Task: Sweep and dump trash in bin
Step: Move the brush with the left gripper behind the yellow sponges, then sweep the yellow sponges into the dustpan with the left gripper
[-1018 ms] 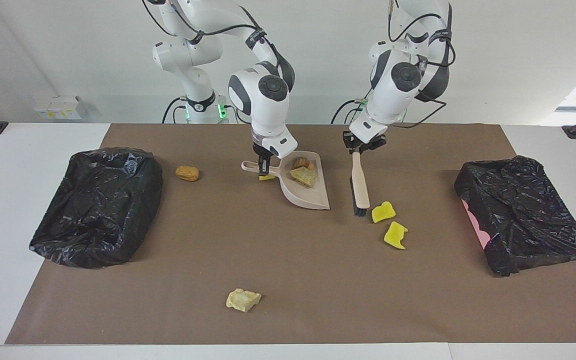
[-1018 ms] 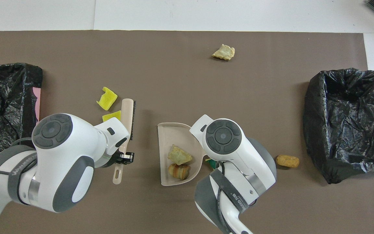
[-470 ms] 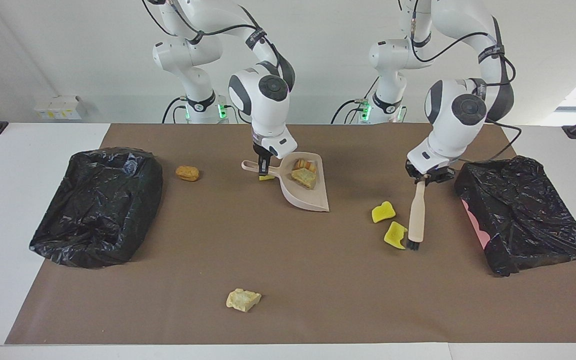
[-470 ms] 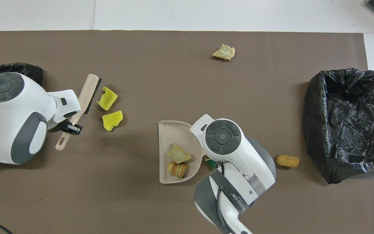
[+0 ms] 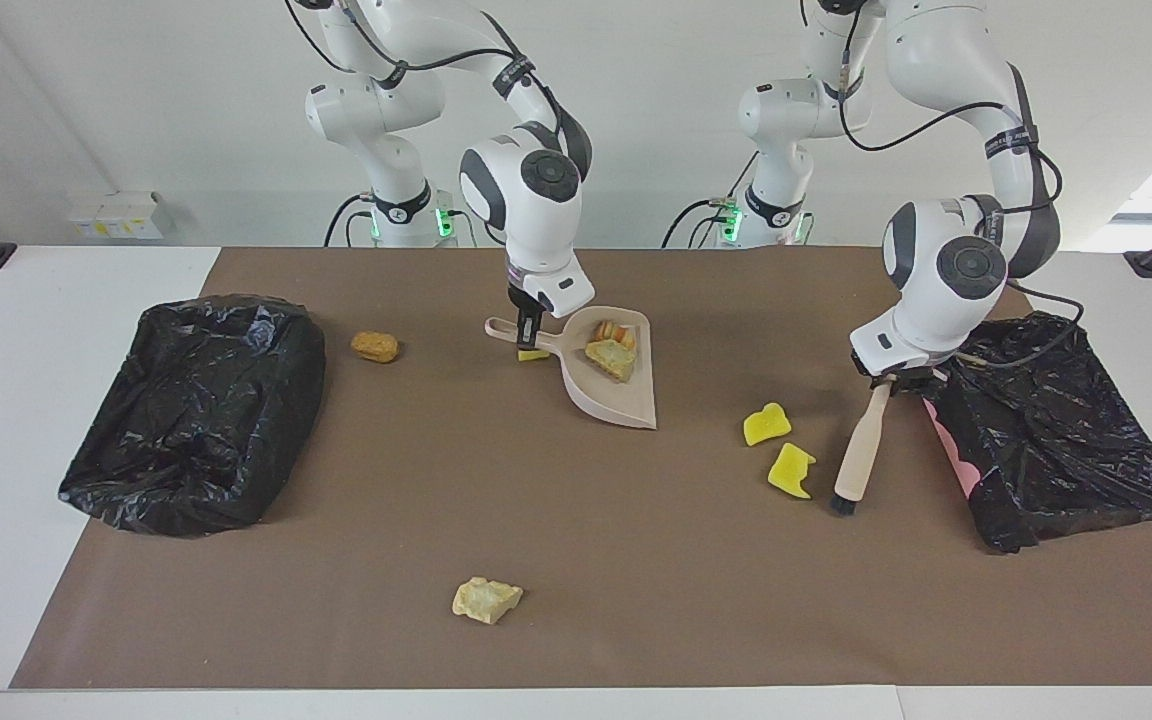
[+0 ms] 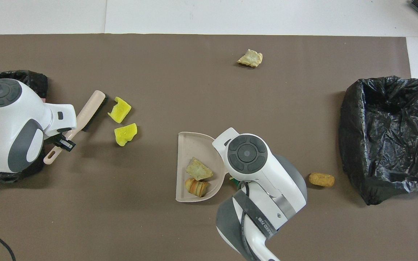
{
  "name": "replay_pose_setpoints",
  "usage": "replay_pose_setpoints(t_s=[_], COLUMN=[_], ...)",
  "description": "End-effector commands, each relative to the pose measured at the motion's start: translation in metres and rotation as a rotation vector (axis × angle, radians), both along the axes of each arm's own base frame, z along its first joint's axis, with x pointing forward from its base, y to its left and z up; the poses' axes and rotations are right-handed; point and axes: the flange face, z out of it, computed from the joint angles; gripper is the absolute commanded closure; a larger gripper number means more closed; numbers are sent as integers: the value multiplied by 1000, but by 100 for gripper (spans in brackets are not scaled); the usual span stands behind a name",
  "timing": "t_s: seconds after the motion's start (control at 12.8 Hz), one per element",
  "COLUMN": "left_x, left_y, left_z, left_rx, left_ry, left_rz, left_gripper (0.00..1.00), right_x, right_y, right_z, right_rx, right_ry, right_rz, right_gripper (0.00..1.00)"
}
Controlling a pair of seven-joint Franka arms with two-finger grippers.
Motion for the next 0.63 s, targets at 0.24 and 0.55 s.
replay_pose_setpoints(t_s=[0.24,0.55], left_x=[-70,-105], left_y=[-62,-137], left_z=[-9,-13], left_rx=[-40,-95], left_ry=[49,75], left_rz=[7,28], left_gripper=[100,100], right_x=[-9,-8], right_y=[14,14], right_z=[-7,-11], right_rx=[-7,-6], right_ry=[-14,-10], right_rz=[-44,-45], right_gripper=[100,100])
